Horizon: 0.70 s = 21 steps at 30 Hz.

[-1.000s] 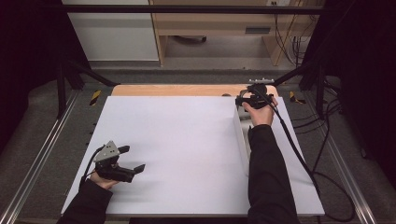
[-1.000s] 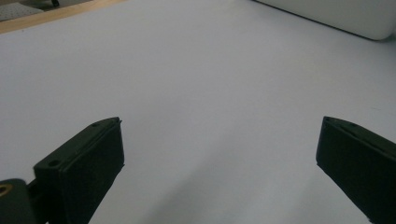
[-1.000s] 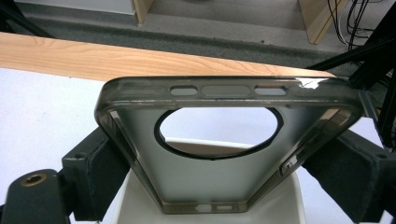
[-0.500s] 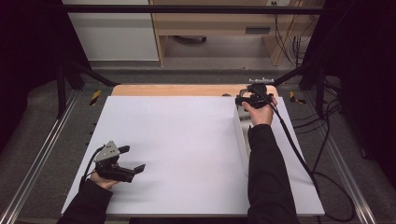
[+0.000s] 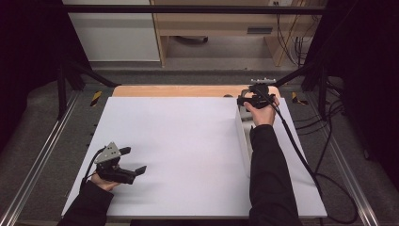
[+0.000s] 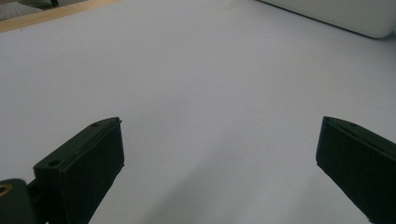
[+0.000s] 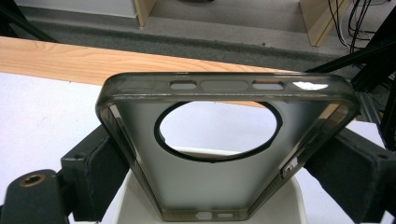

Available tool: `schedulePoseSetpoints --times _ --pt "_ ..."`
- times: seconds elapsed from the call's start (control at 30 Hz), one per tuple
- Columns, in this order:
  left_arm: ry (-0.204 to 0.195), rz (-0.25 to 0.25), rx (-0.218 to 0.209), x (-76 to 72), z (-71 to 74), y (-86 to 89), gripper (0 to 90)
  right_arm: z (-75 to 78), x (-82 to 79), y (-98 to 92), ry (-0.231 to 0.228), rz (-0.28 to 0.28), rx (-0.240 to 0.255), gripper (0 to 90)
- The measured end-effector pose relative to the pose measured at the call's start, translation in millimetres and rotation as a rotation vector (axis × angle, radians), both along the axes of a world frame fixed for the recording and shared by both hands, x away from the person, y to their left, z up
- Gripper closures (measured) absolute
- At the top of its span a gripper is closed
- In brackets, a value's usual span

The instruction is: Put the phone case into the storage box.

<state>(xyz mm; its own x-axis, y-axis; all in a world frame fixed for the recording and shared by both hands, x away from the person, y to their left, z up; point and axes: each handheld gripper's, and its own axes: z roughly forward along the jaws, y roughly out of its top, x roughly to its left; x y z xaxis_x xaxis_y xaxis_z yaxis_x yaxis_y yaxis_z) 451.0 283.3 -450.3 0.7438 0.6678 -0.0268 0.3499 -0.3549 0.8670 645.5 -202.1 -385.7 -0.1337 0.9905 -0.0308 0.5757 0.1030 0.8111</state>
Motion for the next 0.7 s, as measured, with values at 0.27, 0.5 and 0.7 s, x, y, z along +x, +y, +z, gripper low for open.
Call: schedulePoseSetpoints --times 0.27,0.5,0.7 --pt "0.001 -0.001 0.001 0.0 0.0 0.0 0.4 -0.2 0.1 0.5 0.001 0.030 0.004 5.1" --pt "0.001 -0.003 0.001 0.0 0.0 -0.1 0.5 1.9 -0.7 -0.6 -0.017 0.029 -0.003 2.4" --pt "0.001 -0.003 0.001 0.0 -0.1 -0.2 0.4 6.6 -3.6 -2.0 -0.059 0.038 -0.014 1.9"
